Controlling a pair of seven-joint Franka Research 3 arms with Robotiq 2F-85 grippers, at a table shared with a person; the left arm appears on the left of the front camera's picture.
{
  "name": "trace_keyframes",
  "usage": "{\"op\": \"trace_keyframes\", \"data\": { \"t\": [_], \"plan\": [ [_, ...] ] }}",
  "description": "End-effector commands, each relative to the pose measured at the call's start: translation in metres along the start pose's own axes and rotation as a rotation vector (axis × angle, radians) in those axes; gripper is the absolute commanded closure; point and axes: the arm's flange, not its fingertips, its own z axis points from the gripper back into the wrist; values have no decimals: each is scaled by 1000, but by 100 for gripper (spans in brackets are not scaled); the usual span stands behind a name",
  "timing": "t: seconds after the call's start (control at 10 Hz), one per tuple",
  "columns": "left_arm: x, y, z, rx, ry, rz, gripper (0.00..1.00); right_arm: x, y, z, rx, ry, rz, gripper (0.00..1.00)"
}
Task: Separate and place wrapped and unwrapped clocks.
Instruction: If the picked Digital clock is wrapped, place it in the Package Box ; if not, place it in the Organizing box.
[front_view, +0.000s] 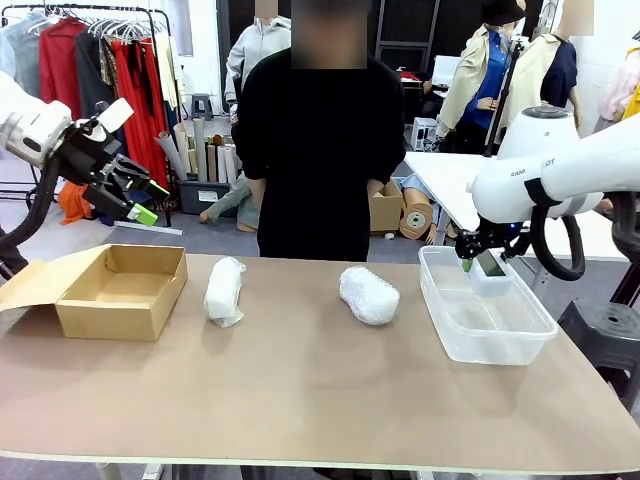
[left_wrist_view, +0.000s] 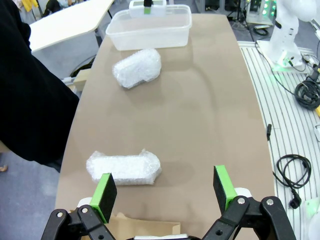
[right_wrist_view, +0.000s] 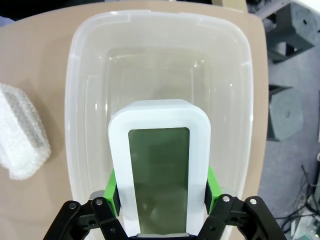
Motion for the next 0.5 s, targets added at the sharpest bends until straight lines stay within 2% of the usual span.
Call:
{"op": "trace_keyframes", "data": {
  "t": [0.0, 0.1, 0.4],
  "plan": [
    [1, 0, 1, 1, -1, -3, 0, 5, 3, 8, -34, -6, -36, 100],
    [1, 0, 1, 1, -1, -3, 0, 0, 0, 0, 0, 0, 0, 100],
    [1, 0, 1, 1, -1, -3, 0, 0, 0, 0, 0, 0, 0, 100]
  ]
}}
